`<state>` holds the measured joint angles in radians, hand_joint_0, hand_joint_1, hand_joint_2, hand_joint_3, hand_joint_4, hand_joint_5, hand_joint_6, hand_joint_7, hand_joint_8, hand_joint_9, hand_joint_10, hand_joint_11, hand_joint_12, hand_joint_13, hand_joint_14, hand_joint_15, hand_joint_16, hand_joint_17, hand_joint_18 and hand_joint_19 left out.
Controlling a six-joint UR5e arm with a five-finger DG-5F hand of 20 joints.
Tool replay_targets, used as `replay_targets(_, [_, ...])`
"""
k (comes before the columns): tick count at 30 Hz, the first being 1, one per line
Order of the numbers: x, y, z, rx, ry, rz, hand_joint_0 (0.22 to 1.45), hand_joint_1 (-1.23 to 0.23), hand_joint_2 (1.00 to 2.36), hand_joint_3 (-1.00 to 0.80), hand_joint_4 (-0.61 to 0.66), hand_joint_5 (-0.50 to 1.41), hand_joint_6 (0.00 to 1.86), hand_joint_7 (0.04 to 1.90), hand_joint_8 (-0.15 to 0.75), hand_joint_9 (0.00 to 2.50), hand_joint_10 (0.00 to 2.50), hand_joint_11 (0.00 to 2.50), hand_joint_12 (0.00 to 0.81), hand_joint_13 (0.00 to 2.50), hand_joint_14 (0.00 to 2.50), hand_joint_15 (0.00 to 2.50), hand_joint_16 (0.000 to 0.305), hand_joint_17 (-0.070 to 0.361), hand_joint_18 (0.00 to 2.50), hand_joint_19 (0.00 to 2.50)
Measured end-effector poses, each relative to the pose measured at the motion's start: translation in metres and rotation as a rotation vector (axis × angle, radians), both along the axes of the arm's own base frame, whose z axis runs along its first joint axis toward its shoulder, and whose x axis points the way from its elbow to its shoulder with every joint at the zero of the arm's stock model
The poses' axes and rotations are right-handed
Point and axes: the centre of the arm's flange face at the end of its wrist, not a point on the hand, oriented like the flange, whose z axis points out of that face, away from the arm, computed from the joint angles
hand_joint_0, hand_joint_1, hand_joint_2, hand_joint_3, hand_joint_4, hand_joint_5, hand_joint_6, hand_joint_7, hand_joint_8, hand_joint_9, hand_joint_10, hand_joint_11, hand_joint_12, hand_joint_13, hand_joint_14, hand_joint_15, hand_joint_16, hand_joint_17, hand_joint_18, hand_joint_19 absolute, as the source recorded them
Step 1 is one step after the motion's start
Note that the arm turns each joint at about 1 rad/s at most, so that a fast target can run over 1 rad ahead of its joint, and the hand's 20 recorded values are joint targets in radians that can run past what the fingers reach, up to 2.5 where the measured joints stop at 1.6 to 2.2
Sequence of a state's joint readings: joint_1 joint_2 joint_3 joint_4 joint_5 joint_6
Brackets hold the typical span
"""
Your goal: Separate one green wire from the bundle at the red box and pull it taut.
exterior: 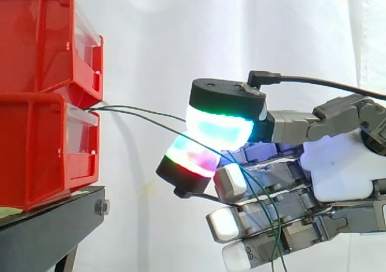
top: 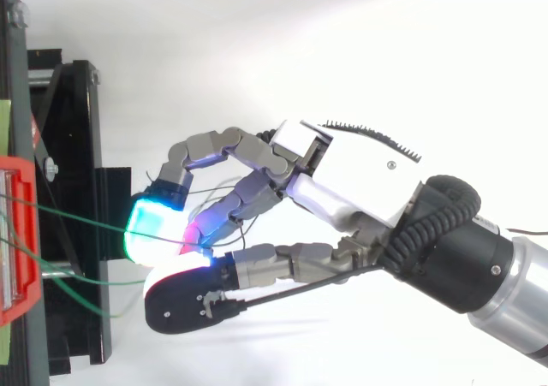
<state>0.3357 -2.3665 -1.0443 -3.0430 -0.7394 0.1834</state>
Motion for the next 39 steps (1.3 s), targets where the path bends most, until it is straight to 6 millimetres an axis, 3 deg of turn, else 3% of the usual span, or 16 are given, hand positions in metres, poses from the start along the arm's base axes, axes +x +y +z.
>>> replay_targets(6, [0.0,-0.001,0.0,0.001,0.001,0.001,0.55,-0.78,1.0,-0.5,0.17,-0.16,0.76,0.94,0.265,1.1,0.02,0.81,0.388,0.73,0.01,0.37,0.05,0.113,0.71,0.33])
replay_targets(9, [0.0,-0.001,0.002,0.002,0.0,0.002,0.56,-0.73,1.0,-0.5,0.12,-0.11,0.62,1.21,0.252,1.08,0.02,0.72,0.375,0.66,0.01,0.29,0.05,0.112,0.65,0.32])
replay_targets(10, [0.0,-0.001,0.002,0.003,0.001,0.002,0.57,-0.72,1.0,-0.5,0.11,-0.11,0.63,1.21,0.253,1.07,0.02,0.73,0.372,0.66,0.01,0.29,0.049,0.111,0.64,0.31])
replay_targets(19, [-0.004,-0.004,0.011,0.007,0.016,0.004,0.61,-0.73,1.01,-0.35,0.08,-0.15,0.78,1.16,0.261,1.02,0.02,0.74,0.372,0.64,0.01,0.3,0.049,0.109,0.61,0.32])
replay_targets(24, [-0.005,-0.004,0.013,0.006,0.023,0.004,0.65,-0.83,1.01,-0.29,0.07,-0.2,0.88,1.0,0.261,0.96,0.02,0.76,0.377,0.64,0.01,0.3,0.049,0.111,0.62,0.32])
replay_targets(30, [-0.006,-0.006,0.018,0.008,0.019,0.004,0.72,-0.91,1.0,-0.5,0.12,-0.21,0.89,0.97,0.247,0.89,0.02,0.75,0.374,0.63,0.01,0.29,0.049,0.111,0.63,0.28])
replay_targets(34, [-0.008,-0.007,0.022,0.007,0.024,0.004,0.69,-0.93,1.0,-0.5,0.12,-0.2,0.89,0.95,0.242,0.89,0.02,0.75,0.363,0.64,0.01,0.29,0.049,0.11,0.66,0.28])
replay_targets(37, [-0.009,-0.008,0.023,0.006,0.029,0.004,0.61,-0.88,1.0,-0.5,0.13,-0.19,0.88,0.97,0.249,0.94,0.02,0.77,0.363,0.66,0.01,0.3,0.048,0.109,0.67,0.3])
replay_targets(39, [-0.009,-0.009,0.023,0.006,0.031,0.003,0.53,-0.69,1.0,-0.5,0.15,-0.18,0.86,0.98,0.273,1.01,0.02,0.76,0.381,0.69,0.01,0.3,0.051,0.115,0.7,0.32])
